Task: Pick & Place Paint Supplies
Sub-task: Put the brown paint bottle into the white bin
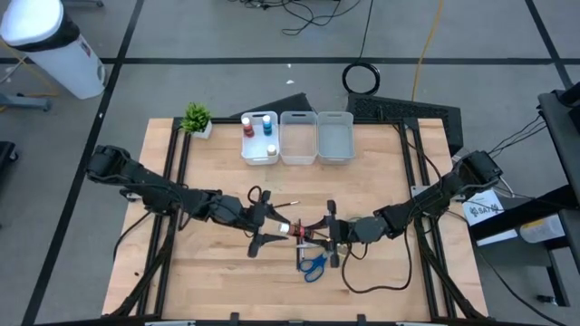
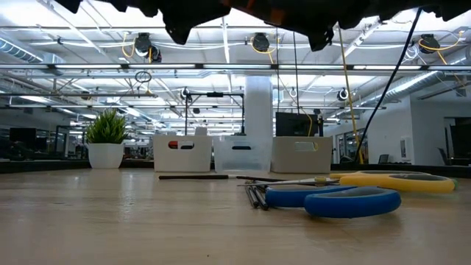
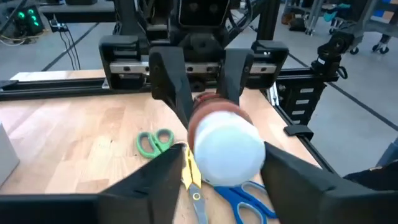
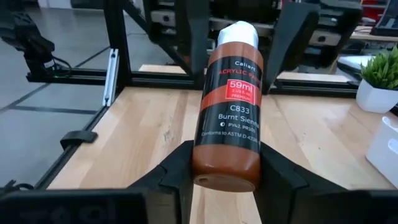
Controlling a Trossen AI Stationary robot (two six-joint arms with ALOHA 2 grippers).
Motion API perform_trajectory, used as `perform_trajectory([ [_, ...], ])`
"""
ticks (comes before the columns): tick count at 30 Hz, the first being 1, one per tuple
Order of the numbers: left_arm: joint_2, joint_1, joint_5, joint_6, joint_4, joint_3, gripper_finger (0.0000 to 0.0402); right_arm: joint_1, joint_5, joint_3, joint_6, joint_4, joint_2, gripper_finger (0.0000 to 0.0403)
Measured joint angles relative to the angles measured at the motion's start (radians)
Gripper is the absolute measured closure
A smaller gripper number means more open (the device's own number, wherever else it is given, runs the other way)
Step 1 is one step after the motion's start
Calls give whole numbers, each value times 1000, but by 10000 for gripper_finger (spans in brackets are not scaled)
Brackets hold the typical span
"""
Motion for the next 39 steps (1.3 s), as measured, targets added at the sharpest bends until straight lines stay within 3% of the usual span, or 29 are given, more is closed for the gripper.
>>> perform_trajectory([
  [5, 0, -1, -1, 20, 10, 0, 124, 0, -1, 0, -1, -7, 1, 288],
  [9, 0, -1, -3, 20, 14, 0, 121, 0, -1, 0, -1, -11, 1, 287],
  [14, 0, -1, -3, 24, 15, 0, 156, 0, -1, 0, 0, -11, 1, 287],
  [24, -1, 4, -3, 29, 13, 0, 279, 1, 7, 0, 12, -18, 1, 286],
  [29, -1, 3, -26, 23, 14, 3, 279, 1, 3, 0, 12, -21, 1, 282],
  [39, -148, -17, -158, -66, -157, 10, 279, 1, -4, 2, 8, -88, -7, 186],
])
